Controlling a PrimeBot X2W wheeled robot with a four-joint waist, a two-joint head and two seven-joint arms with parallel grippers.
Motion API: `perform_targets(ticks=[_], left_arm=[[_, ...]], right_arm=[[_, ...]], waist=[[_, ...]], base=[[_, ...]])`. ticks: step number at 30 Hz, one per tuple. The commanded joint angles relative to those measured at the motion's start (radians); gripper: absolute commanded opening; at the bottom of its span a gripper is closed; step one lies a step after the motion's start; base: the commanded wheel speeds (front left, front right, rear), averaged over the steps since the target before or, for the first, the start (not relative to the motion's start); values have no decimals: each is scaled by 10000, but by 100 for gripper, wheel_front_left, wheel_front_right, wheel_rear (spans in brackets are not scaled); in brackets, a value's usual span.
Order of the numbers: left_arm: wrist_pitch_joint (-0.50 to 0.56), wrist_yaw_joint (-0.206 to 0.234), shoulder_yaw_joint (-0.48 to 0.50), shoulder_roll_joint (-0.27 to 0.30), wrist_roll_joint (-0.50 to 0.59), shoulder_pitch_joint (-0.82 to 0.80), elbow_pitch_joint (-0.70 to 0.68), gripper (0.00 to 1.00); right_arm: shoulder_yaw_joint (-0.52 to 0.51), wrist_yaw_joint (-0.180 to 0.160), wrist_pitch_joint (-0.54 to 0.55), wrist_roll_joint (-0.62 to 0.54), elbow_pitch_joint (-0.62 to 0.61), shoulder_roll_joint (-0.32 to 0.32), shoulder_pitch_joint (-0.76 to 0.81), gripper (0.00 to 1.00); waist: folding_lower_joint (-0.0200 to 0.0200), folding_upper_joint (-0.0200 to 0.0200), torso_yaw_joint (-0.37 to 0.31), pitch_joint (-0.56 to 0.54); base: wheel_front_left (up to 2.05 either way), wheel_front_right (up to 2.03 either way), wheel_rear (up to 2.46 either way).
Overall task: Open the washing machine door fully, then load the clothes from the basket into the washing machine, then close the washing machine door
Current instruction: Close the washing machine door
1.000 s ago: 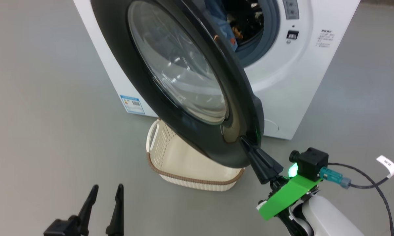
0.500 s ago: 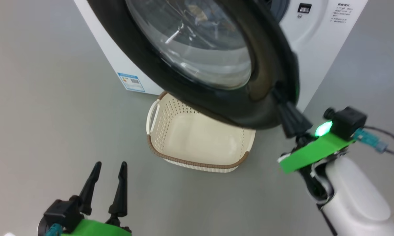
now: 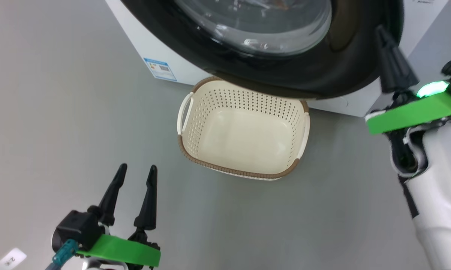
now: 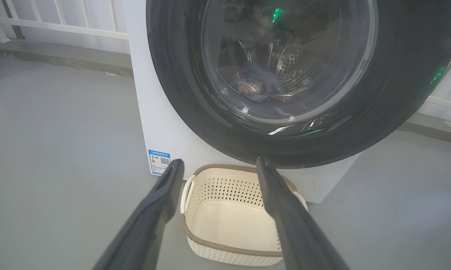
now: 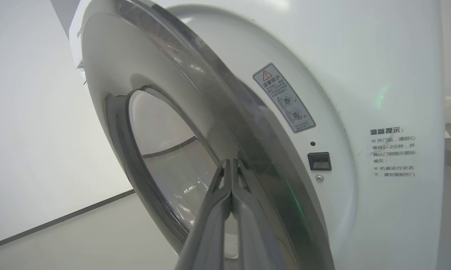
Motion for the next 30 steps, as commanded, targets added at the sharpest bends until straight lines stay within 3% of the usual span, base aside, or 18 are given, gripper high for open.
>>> perform_targets(ticks=[1, 22, 30], left_arm=[[-65, -15, 269, 92, -77, -401, -306, 100], [-65, -15, -187, 91, -448, -1205, -569, 100], [-65, -15, -3, 91, -386, -1184, -392, 100]], right_arm=[[-105, 14, -49, -3, -221, -85, -466, 0], [-1025, 14, -49, -469, 416, -501, -2874, 0], [-137, 14, -49, -597, 152, -668, -2186, 0]], waist=[[0, 0, 181, 269], [0, 0, 621, 1383], [0, 0, 392, 1185]], base=[[0, 0, 0], [0, 0, 0], [0, 0, 0]])
